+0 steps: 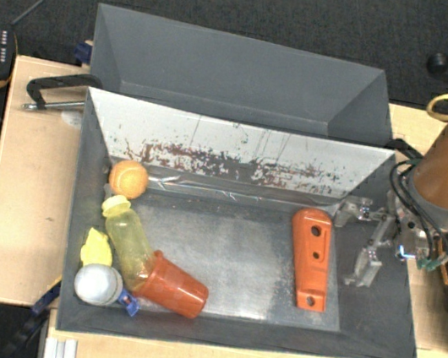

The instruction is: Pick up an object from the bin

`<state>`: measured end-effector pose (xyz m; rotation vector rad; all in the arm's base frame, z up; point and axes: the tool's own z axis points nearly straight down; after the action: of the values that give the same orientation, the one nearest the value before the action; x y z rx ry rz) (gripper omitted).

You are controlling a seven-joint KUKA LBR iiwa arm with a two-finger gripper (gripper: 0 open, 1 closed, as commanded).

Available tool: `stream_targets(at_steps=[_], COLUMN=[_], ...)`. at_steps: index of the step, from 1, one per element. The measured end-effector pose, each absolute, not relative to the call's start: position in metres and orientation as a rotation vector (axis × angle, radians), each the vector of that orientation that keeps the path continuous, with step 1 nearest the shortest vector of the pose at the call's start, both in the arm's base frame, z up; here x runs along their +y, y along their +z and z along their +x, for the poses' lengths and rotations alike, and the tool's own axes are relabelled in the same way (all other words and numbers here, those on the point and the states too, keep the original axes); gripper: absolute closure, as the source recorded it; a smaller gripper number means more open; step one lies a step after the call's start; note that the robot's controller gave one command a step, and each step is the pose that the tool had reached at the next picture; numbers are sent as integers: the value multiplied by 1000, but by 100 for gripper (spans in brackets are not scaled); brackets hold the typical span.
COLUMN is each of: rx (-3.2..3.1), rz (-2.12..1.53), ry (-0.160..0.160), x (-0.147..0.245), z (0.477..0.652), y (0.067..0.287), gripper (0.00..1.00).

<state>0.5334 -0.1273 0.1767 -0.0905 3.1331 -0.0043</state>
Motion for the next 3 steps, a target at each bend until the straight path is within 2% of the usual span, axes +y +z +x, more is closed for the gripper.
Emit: stream_targets(at_steps=[1,2,3], rx=[3078,3075,3015], rz=[-584,-607,-846], ry=[-3,-4,-4], x=[-109,-86,-72], z=[542,522,529], y=[113,77,68], gripper=[0,0,0])
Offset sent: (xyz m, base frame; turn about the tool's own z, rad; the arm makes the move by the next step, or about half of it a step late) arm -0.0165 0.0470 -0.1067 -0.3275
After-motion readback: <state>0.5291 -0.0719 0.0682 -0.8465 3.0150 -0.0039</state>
